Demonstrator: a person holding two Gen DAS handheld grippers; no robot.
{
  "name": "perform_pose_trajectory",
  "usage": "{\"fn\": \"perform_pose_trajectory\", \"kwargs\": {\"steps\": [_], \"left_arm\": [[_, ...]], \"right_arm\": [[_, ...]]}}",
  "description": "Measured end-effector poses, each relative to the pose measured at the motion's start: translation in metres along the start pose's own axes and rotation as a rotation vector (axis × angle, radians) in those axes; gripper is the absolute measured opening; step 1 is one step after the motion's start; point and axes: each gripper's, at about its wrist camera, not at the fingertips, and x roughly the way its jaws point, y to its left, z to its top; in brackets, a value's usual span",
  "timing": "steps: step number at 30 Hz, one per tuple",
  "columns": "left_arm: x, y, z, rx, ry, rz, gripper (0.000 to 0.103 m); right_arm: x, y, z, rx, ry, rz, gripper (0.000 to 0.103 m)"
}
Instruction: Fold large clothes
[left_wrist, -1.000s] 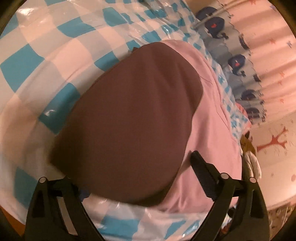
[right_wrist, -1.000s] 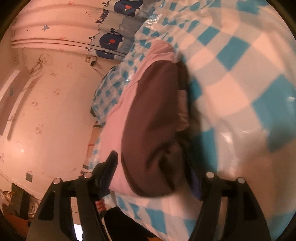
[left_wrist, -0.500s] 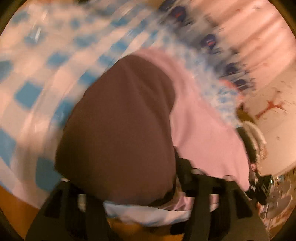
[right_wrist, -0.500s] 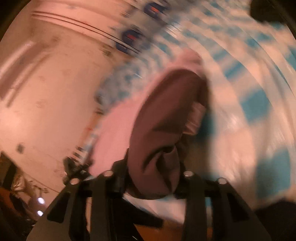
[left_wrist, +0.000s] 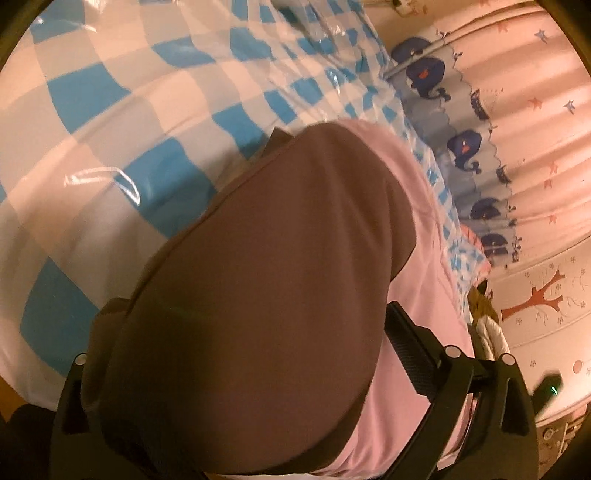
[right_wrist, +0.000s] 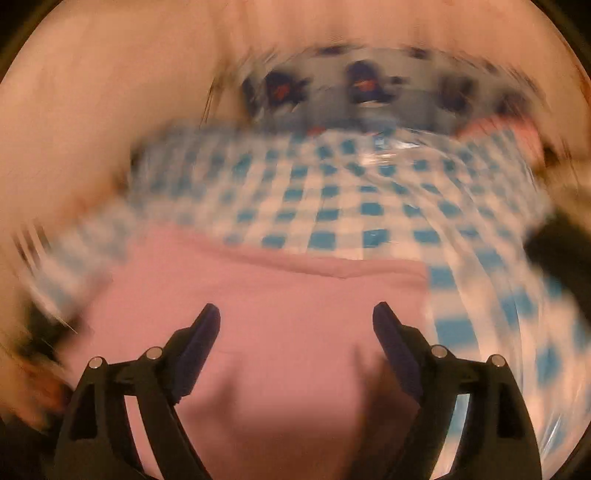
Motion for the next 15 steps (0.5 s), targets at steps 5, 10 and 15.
{"fn": "perform_pose_trajectory", "kwargs": {"steps": [5, 10, 15], "left_arm": [[-0.006, -0.016, -0.005, 0.102, -0.03, 0.016, 0.092], [0.012, 0.004, 0.0, -0.006, 0.011, -0.037, 0.095], [0.006, -0.018, -0.009, 0.06, -0.047, -0.018, 0.09]], "right_arm": [[0.102, 0.001, -0.035, -0.02, 0.304, -0.047, 0.086], [0.048, 0.057, 0.017, -0.128, 0.07, 0.002, 0.087], [0.139, 0.116, 0.066, -0.19, 0.136, -0.019, 0.088]]}}
